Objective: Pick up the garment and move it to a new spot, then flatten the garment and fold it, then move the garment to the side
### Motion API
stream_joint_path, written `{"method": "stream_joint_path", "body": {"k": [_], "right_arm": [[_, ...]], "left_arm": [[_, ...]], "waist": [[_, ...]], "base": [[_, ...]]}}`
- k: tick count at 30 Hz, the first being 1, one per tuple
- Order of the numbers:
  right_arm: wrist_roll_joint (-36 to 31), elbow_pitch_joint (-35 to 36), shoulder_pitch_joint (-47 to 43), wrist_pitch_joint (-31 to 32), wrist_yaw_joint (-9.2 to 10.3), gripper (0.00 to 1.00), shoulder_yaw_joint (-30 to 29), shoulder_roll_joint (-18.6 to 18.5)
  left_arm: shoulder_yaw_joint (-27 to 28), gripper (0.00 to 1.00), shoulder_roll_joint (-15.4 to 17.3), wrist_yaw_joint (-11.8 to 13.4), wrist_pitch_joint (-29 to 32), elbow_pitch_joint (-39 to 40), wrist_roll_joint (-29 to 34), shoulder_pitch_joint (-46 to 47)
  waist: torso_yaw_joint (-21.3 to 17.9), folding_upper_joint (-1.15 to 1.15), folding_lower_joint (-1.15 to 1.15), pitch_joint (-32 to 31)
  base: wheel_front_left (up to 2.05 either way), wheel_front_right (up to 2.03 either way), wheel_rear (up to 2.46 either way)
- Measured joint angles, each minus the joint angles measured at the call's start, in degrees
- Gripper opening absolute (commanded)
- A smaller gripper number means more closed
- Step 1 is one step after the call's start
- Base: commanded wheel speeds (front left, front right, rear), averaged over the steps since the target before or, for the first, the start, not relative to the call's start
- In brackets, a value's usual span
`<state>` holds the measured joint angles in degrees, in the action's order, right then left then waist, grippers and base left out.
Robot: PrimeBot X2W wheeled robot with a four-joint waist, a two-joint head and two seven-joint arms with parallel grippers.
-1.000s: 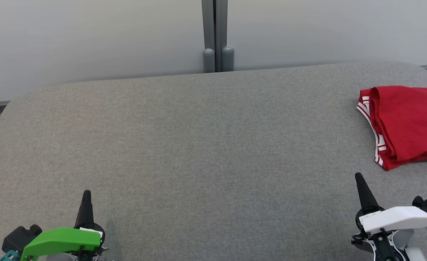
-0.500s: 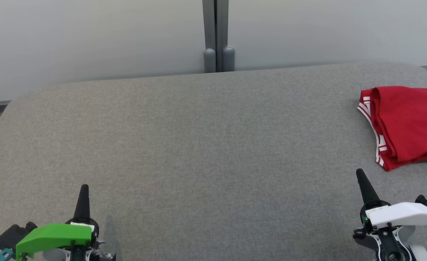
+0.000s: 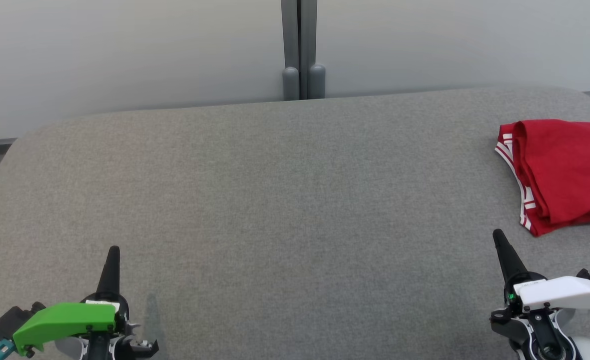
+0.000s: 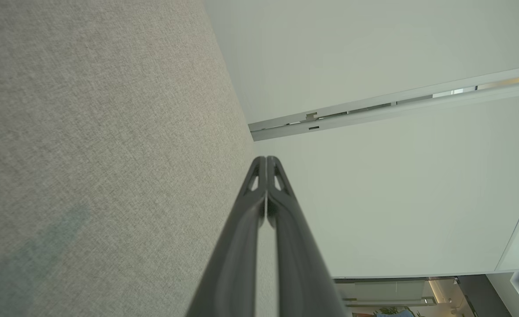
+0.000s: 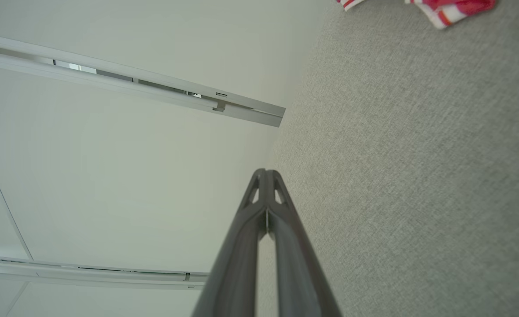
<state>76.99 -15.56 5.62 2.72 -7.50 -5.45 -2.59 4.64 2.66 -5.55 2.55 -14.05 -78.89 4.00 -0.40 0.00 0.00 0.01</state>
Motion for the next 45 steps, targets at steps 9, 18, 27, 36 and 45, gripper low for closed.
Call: {"method": "stream_joint_path", "body": {"k": [9,18,27,36,45], "right_arm": [[4.27,0.23,0.33,1.05,0.00,0.00,-0.33,-0.03],[8.13,0.43,0.77,2.11,0.01,0.00,-0.65,-0.05],[11.71,0.64,0.90,2.92,0.01,0.00,-0.91,-0.09],[15.26,0.83,1.18,3.90,0.00,0.00,-1.18,-0.12],[15.26,0.86,1.19,3.90,0.01,0.00,-1.19,-0.12]], "left_arm": [[0.59,0.00,0.00,-0.05,1.16,0.44,-3.74,0.60],[1.00,0.00,0.01,-0.07,2.19,0.73,-7.10,1.00],[1.47,0.00,0.01,-0.21,3.13,1.04,-10.31,1.42],[1.99,0.00,0.03,-0.24,3.99,1.40,-13.36,2.05],[1.99,0.00,0.03,-0.24,4.00,1.41,-13.36,2.07]], "waist": [[0.10,0.00,0.00,-0.02],[0.20,0.00,0.00,-0.03],[0.29,0.00,0.00,-0.05],[0.39,0.00,0.00,-0.07],[0.39,0.00,0.00,-0.06]], "base": [[0.00,0.00,0.00],[0.00,0.00,0.00],[0.00,0.00,0.00],[0.00,0.00,0.00],[0.00,0.00,0.00]]}}
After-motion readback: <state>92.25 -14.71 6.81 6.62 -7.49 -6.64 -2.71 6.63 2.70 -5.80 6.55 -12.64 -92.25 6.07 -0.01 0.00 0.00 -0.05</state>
